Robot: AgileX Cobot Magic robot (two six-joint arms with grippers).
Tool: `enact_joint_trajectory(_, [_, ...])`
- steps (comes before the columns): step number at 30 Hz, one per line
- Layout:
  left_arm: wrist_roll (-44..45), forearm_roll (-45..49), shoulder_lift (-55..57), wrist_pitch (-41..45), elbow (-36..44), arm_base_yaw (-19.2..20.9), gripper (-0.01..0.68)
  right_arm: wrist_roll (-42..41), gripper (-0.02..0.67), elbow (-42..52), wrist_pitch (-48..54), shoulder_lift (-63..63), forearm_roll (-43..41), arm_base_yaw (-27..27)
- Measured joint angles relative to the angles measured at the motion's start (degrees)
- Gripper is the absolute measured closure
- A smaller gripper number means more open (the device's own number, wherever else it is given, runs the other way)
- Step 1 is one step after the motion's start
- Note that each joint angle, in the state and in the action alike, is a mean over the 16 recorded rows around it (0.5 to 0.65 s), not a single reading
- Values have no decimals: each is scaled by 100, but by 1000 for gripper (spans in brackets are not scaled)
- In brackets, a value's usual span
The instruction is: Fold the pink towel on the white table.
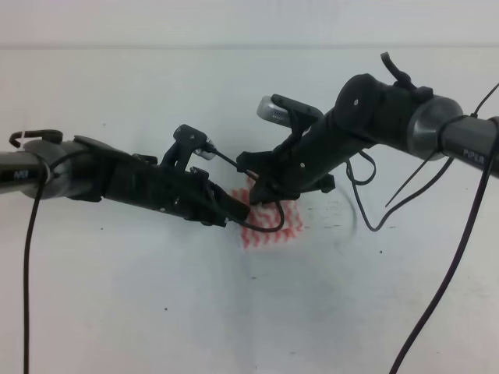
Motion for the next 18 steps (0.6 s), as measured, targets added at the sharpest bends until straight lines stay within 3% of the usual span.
enact_joint_trajectory(18, [-3, 37, -17, 337, -183, 51, 678, 0, 663, -25, 100, 91, -74, 1])
